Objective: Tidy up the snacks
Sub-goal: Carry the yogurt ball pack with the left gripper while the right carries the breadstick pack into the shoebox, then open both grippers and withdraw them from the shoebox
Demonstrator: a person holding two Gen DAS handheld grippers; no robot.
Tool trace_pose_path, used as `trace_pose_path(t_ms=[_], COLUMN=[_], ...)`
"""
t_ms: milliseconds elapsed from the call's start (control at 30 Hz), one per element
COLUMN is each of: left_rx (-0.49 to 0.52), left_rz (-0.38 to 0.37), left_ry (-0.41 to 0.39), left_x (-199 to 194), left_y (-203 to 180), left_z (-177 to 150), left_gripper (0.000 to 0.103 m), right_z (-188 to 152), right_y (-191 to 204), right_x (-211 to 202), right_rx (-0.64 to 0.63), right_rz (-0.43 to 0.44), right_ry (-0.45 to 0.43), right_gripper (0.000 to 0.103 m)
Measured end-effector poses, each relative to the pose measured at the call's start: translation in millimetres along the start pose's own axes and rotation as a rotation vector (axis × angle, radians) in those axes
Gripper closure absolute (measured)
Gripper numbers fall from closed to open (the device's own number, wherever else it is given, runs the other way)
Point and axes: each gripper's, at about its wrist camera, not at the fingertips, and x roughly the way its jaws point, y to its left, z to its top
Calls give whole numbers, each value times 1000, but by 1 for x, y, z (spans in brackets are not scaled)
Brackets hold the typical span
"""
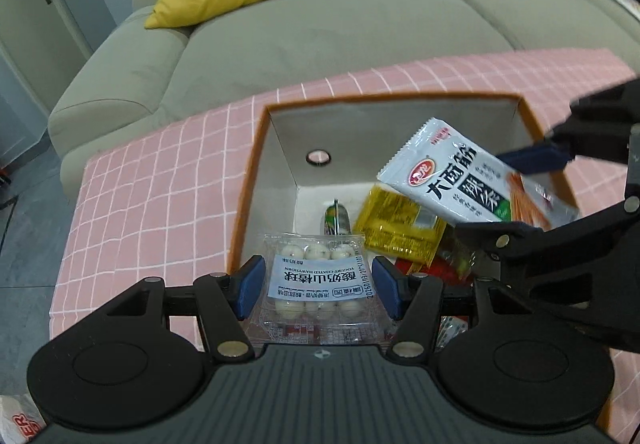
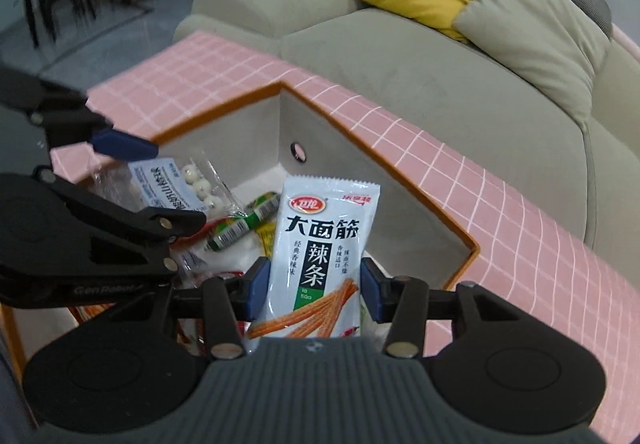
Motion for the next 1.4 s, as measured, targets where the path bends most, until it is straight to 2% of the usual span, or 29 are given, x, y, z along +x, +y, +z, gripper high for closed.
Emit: trace_pose_path(t_ms=[200,500,700,900,1000,1100,1400], left_rx=[21,47,18,-41,-88,-130,-181], left_rz=[4,20,16,-2,-7,9,52], left_ry=[61,88,86,36,-7,-70,-276], left_x=[19,27,19,-9,-29,-51,-127], left_y=[-4,-9,-4,5,7,8,-13], left_z=[-4,-6,-2,3,5,6,-4], left_gripper=[36,32,29,26,26,26,26], right_z=[-3,-7,-5,1,2,-1,-36], right_y=[5,7,0,-16,-23,-30,-50], right_x=[22,35,24,-4,-26,-52,-131], right_rx=[-82,-95,-59,25,74,134,352], right_rz=[-15,9,16,20,11,-11,-70], right_ry=[50,90,98,52,7,-54,-214], right_gripper=[57,56,38,29,28,23,22])
